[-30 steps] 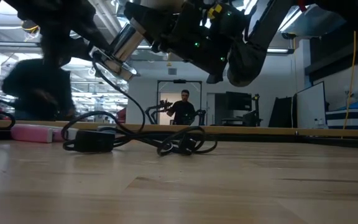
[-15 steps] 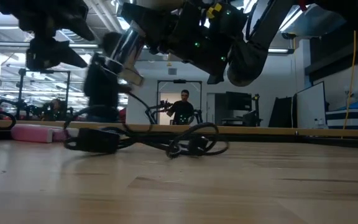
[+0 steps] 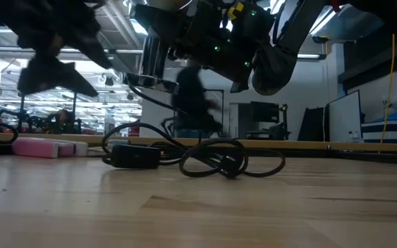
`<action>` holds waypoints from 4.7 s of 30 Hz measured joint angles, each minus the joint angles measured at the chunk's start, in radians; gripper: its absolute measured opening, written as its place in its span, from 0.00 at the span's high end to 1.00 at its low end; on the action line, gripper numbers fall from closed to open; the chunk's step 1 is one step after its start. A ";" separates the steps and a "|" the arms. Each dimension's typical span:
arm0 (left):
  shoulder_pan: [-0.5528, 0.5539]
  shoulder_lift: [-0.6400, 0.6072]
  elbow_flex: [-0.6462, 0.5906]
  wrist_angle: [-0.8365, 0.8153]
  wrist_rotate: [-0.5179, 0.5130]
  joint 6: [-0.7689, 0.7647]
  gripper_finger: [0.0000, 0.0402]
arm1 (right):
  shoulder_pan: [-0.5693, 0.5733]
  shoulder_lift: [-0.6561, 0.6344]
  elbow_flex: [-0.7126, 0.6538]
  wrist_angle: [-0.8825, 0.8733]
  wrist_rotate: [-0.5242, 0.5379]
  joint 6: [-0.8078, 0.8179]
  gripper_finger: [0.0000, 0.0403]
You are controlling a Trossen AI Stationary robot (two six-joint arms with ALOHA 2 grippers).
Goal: Screw lightbulb
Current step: Remove the lightbulb from the lamp
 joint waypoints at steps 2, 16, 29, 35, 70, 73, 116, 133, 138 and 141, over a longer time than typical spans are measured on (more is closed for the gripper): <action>0.000 0.061 0.000 0.076 -0.028 0.001 0.44 | 0.000 0.000 0.000 0.000 0.000 0.000 0.59; 0.008 0.310 0.000 0.406 -0.200 0.004 0.50 | -0.001 -0.001 0.000 0.000 0.000 -0.001 0.59; -0.004 0.308 0.000 0.398 -0.231 0.029 0.90 | -0.001 -0.002 0.001 0.001 -0.038 -0.001 0.59; -0.048 0.307 0.000 0.396 -0.230 0.021 0.97 | -0.001 -0.002 0.001 0.001 -0.151 0.000 0.59; 0.245 0.068 0.000 0.156 -0.167 0.193 0.95 | 0.013 -0.003 0.041 -0.061 -0.444 0.028 0.59; 0.272 0.120 0.000 0.283 -0.135 0.307 0.95 | 0.016 -0.003 0.043 -0.056 -0.455 0.032 0.59; 0.183 0.102 0.000 -0.018 0.301 0.420 0.52 | 0.012 -0.001 0.043 -0.045 -0.367 0.019 0.59; -0.061 0.102 0.000 0.124 0.001 0.312 0.52 | 0.012 -0.001 0.043 0.008 -0.235 -0.022 0.59; -0.130 0.102 0.000 0.134 -0.069 0.305 0.52 | 0.012 -0.001 0.043 0.008 -0.235 -0.021 0.59; -0.162 0.102 0.000 0.194 -0.199 0.322 0.52 | 0.012 -0.001 0.043 0.008 -0.235 -0.021 0.59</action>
